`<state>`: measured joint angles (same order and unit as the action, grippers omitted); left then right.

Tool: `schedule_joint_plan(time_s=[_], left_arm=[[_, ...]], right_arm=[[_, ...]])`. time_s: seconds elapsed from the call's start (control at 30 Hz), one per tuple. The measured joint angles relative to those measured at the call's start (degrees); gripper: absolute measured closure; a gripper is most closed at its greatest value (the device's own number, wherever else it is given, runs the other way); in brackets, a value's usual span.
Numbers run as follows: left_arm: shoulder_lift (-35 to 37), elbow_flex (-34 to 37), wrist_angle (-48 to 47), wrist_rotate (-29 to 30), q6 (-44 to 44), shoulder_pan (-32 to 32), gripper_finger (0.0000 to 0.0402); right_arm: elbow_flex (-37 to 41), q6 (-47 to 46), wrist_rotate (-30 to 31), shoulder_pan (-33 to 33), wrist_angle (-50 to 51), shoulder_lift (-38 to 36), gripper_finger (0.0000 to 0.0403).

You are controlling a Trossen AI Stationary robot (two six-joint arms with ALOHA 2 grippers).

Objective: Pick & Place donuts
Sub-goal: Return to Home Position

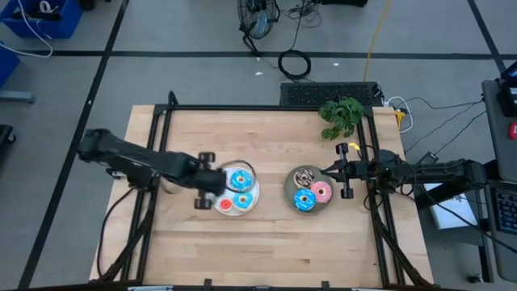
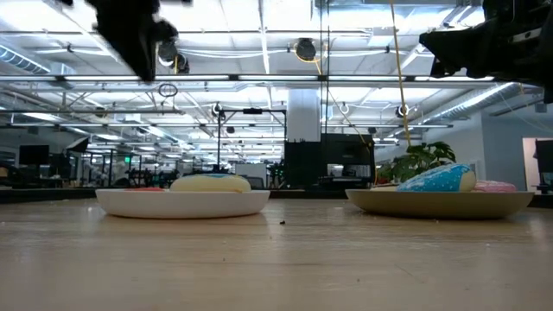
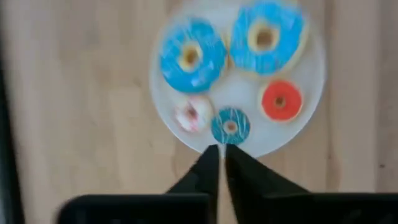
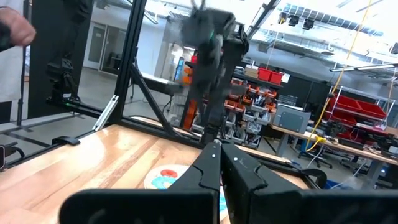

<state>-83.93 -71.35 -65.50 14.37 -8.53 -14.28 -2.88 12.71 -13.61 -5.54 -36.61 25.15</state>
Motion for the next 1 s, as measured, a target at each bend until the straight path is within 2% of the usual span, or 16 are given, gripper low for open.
schedule_joint_plan(time_s=[0.07, 0.23, 0.33, 0.43, 0.6, 0.7, 0.8, 0.87, 1.0], left_arm=[[5.92, 0.01, 1.43, 1.84, 1.64, -0.05, 0.0392], [21.3, 1.08, 6.37, 7.1, 5.89, 1.27, 0.0393], [29.59, 2.2, 6.61, 9.74, 4.8, 3.33, 0.0397], [37.58, 6.35, 9.38, 9.99, 3.74, 5.39, 0.0396], [48.38, 20.0, 22.85, 4.08, 8.23, 7.58, 0.0396], [52.78, 30.58, 36.88, 3.02, 13.68, 8.67, 0.0398], [54.02, 38.8, 49.29, -4.01, 18.5, 11.37, 0.0398], [53.83, 40.94, 50.65, -6.99, 19.82, 14.14, 0.0398], [56.27, 42.14, 49.85, -7.8, 17.87, 18.88, 0.0398]], right_arm=[[-0.01, 0.0, 0.0, 0.02, 0.03, 0.02, 0.0403], [-0.01, -0.9, 0.0, 0.0, 0.05, 0.07, 0.0403], [0.0, -0.91, 0.0, 0.01, 0.24, 0.06, 0.0403], [-0.01, -0.8, 0.0, 0.0, 0.27, 0.06, 0.0403], [0.01, 0.41, 0.1, 0.01, 0.01, 0.07, 0.0403], [-0.01, 0.61, 0.11, 0.01, -0.08, 0.05, 0.0403], [-0.01, 1.19, 0.18, -0.02, -0.42, 0.04, 0.0403], [-0.01, 2.36, 0.36, -0.02, -0.45, 0.04, 0.0403], [0.01, 0.65, 3.43, -0.02, -0.42, 0.06, 0.0403]])
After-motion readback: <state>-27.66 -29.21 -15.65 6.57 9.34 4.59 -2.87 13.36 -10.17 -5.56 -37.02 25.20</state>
